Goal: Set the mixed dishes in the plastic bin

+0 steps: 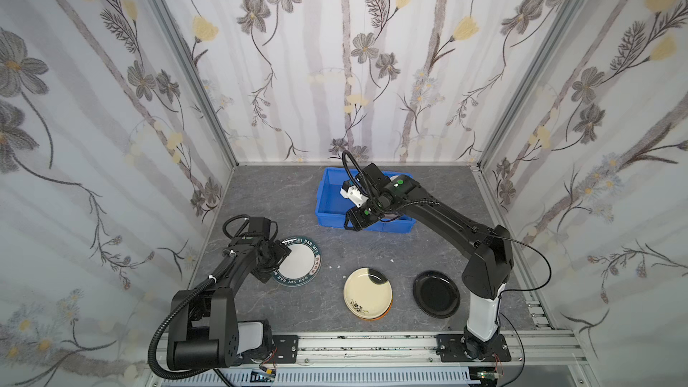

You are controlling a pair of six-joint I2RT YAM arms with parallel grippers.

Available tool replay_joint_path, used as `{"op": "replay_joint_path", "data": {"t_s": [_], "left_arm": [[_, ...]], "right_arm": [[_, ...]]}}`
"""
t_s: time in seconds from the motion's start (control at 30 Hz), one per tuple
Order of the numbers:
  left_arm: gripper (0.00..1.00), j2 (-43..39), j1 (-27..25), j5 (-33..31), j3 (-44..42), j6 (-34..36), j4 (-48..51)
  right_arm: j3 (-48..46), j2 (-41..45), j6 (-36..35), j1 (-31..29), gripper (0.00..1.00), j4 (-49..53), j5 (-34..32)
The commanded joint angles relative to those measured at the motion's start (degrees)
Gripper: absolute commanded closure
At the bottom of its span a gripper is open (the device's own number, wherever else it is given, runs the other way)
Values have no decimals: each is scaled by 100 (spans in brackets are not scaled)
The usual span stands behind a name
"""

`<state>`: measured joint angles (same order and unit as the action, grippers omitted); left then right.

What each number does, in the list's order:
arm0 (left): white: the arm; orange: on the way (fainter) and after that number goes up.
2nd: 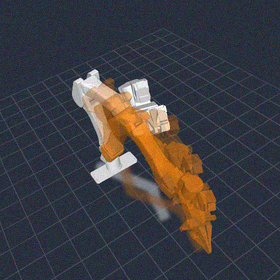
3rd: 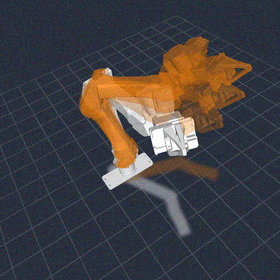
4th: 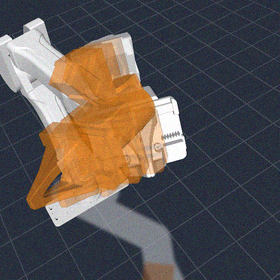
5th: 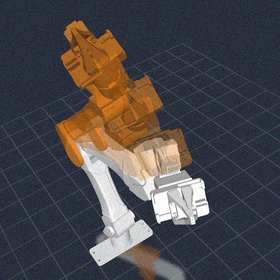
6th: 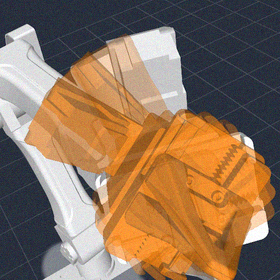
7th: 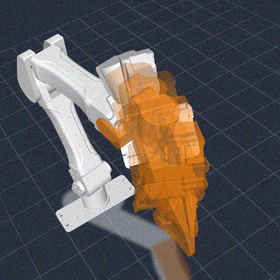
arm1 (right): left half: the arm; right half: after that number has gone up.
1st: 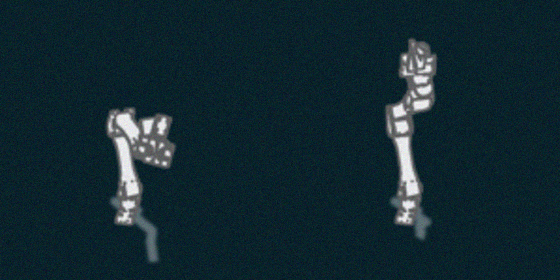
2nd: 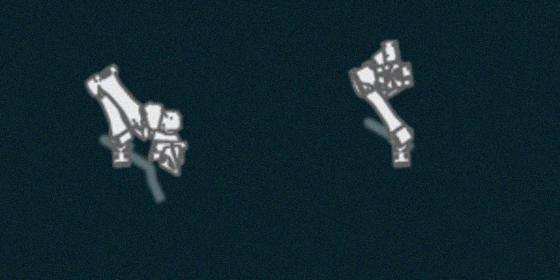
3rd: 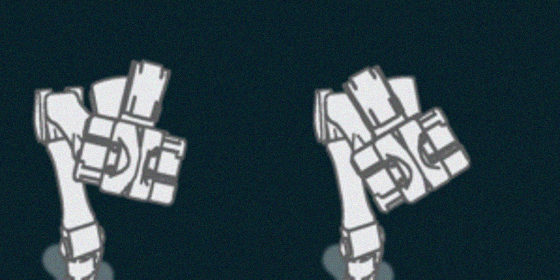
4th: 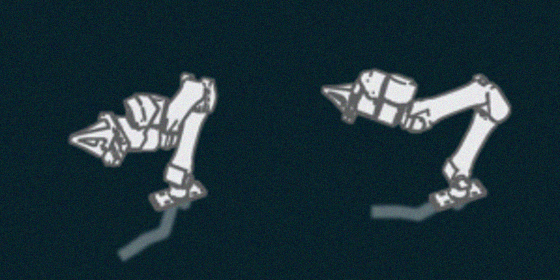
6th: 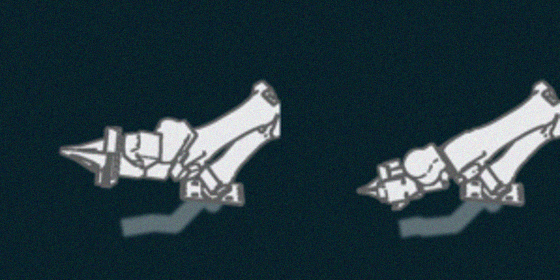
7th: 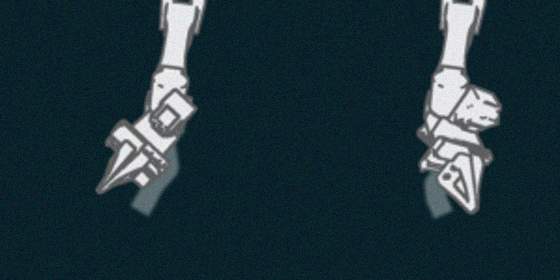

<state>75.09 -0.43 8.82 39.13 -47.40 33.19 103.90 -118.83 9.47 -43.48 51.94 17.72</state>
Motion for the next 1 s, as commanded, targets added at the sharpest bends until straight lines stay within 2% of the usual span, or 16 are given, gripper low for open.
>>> {"op": "replay_joint_path", "data": {"t_s": [0.0,0.3,0.43,0.63,0.7,0.77,0.97], "left_arm": [[14,100,-185,26,85,-85,-118],[15,330,-777,-11,233,-168,-247],[14,-169,-859,-78,217,-185,84],[14,-1062,-696,-653,317,322,845],[19,-1068,-523,-639,274,417,806],[29,-979,-377,-477,218,493,549],[40,-374,-259,-310,421,685,121]], "right_arm": [[-177,16,123,-62,49,-176,64],[-599,-31,304,-354,49,-631,0],[-599,-236,409,-589,50,-899,-46],[-591,-580,682,-679,59,-1258,-75],[-586,-668,742,-687,63,-1324,-73],[-585,-736,788,-696,65,-1400,-82],[-527,-868,809,-704,67,-1490,-106]]}}
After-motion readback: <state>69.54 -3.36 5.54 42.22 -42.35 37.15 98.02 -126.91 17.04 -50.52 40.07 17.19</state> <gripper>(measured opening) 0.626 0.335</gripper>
